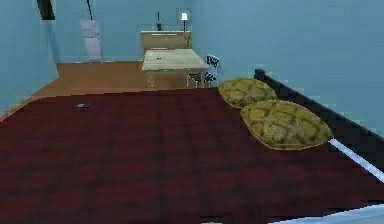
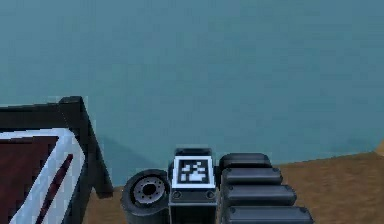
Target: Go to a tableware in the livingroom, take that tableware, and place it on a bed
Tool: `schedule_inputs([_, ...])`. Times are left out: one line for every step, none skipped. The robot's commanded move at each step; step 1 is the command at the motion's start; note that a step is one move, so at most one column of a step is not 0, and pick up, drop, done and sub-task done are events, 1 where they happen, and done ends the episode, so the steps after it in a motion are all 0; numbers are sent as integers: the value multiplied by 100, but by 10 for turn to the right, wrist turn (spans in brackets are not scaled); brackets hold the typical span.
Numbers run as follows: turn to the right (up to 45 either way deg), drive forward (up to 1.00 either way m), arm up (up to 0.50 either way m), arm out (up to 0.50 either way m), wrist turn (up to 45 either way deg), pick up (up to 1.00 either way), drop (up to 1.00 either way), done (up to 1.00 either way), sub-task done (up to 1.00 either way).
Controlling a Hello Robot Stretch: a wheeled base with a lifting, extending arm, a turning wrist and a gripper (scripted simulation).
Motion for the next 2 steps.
schedule_inputs([-180, 0, 0, 0, 0, 0, 0, 0, 0])
schedule_inputs([210, 0, 0, 0, 0, 0, 0, 0, 0])
